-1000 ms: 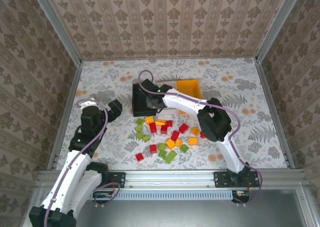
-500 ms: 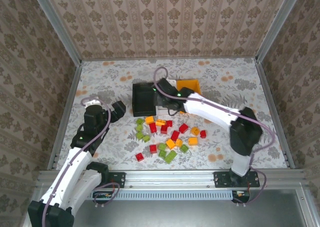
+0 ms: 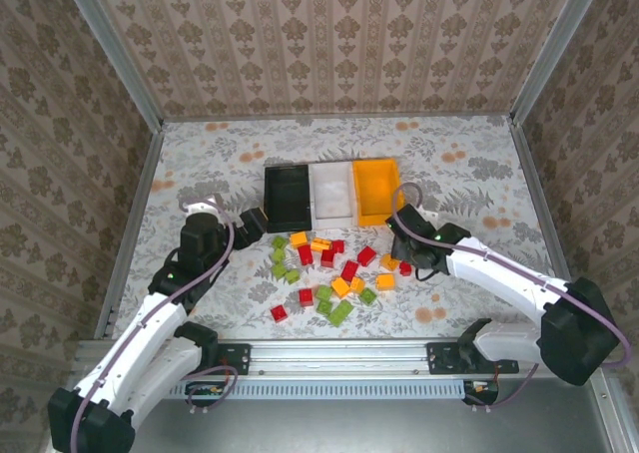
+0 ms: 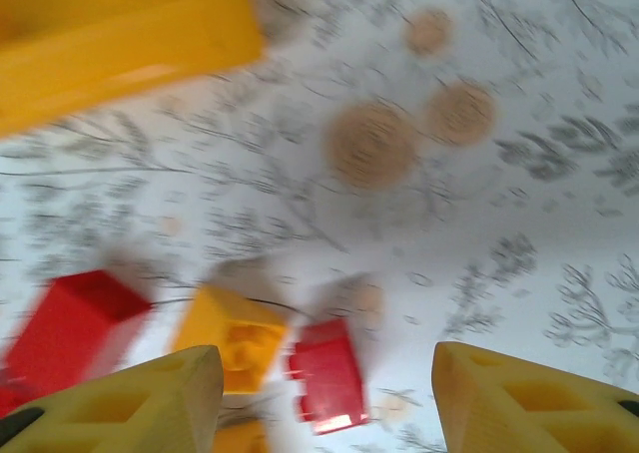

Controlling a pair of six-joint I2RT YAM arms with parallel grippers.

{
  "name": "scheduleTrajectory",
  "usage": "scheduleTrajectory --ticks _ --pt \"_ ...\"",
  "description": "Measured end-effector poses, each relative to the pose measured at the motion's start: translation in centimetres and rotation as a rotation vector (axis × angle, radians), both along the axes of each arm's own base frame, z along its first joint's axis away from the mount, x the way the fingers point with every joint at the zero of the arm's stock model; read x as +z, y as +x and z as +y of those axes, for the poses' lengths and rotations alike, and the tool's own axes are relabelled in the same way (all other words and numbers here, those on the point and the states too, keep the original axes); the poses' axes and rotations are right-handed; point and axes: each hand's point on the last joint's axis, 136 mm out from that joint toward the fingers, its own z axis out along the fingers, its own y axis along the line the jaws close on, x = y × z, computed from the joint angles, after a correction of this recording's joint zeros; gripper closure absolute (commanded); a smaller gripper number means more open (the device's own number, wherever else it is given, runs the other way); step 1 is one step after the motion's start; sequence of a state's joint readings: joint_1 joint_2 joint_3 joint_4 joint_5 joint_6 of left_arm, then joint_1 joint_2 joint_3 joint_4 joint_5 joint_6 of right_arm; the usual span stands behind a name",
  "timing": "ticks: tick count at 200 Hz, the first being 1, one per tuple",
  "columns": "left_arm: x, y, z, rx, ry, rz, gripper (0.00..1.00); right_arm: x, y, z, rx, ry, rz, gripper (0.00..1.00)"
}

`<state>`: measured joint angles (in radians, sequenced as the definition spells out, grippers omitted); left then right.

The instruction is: Sort the legos into containers by color

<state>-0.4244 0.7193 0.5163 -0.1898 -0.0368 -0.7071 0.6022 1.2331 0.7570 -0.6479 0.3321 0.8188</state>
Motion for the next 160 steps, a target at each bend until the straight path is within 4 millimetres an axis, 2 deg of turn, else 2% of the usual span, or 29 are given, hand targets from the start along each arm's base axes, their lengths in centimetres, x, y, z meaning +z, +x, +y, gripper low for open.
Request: scheduleTrajectory --ticks 17,60,101,135,160 --pt "0.0 0.0 0.0 -0.001 -0.001 -0.002 0.0 -1.5 -0.9 -0.7 -0.007 -0.008 0.052 0.43" --pt "-0.6 0.0 0.0 0.0 0.005 0.01 0.0 -3.8 -1.1 0.2 0.021 -0.003 0.128 0.49" --pt "-1.0 0.1 -0.1 0.0 0.01 0.021 0.0 -4.3 -0.7 0.7 0.033 0.021 0.129 0.56" --pt "-1.4 0.3 -0.1 -0.001 0.015 0.033 0.0 -5.5 -1.5 0.6 0.029 0.038 0.165 0.51" --pt "-1.8 0.4 -0.2 -0.001 0.021 0.046 0.0 -6.0 -1.9 0.5 0.03 0.033 0.186 0.58"
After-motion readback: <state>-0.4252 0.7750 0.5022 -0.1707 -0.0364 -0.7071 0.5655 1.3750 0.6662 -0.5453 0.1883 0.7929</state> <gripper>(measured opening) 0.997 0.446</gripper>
